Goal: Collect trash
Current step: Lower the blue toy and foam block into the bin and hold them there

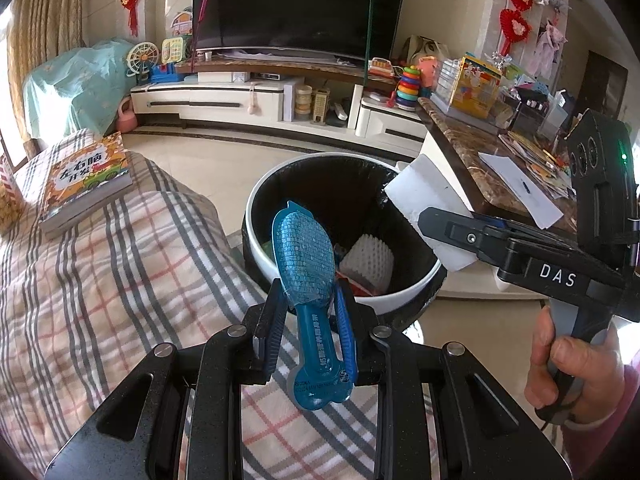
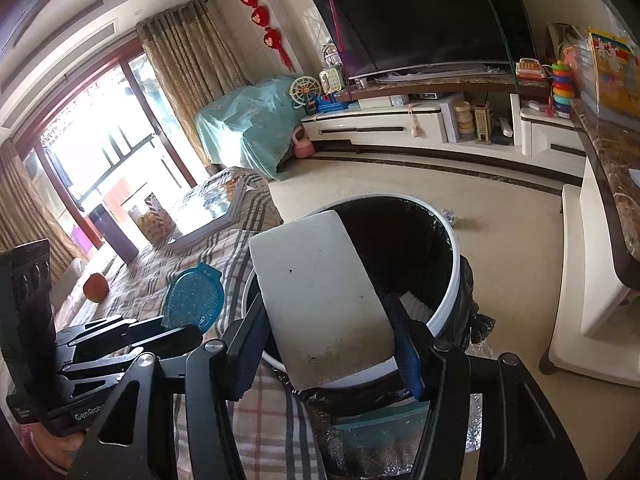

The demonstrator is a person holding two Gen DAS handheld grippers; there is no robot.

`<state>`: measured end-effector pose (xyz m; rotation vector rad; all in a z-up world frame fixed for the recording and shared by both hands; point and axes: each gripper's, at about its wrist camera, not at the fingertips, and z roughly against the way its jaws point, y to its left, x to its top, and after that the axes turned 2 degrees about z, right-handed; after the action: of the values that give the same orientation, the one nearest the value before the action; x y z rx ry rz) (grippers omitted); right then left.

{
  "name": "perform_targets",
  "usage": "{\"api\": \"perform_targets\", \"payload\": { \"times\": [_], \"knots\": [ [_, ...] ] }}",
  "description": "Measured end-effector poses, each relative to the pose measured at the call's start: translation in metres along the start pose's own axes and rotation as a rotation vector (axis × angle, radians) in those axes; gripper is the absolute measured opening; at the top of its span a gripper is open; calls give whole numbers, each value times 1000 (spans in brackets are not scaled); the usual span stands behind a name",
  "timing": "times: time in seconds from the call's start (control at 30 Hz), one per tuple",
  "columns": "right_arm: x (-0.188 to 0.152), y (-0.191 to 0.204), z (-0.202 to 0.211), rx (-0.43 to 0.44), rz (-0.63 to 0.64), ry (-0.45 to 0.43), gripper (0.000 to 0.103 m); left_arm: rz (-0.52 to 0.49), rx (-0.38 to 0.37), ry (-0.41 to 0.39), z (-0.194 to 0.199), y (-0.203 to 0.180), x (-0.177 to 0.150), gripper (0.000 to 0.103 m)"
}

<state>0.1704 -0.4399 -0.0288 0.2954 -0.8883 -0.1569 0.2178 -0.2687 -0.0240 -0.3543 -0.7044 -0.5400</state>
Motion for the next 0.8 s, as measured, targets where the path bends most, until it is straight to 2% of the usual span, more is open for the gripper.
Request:
{"api": "perform_targets", "payload": {
  "times": [0.8],
  "knots": [
    [13, -10, -16, -34, 7, 29, 58, -12, 6, 9, -18, -6, 15, 23]
  ]
}}
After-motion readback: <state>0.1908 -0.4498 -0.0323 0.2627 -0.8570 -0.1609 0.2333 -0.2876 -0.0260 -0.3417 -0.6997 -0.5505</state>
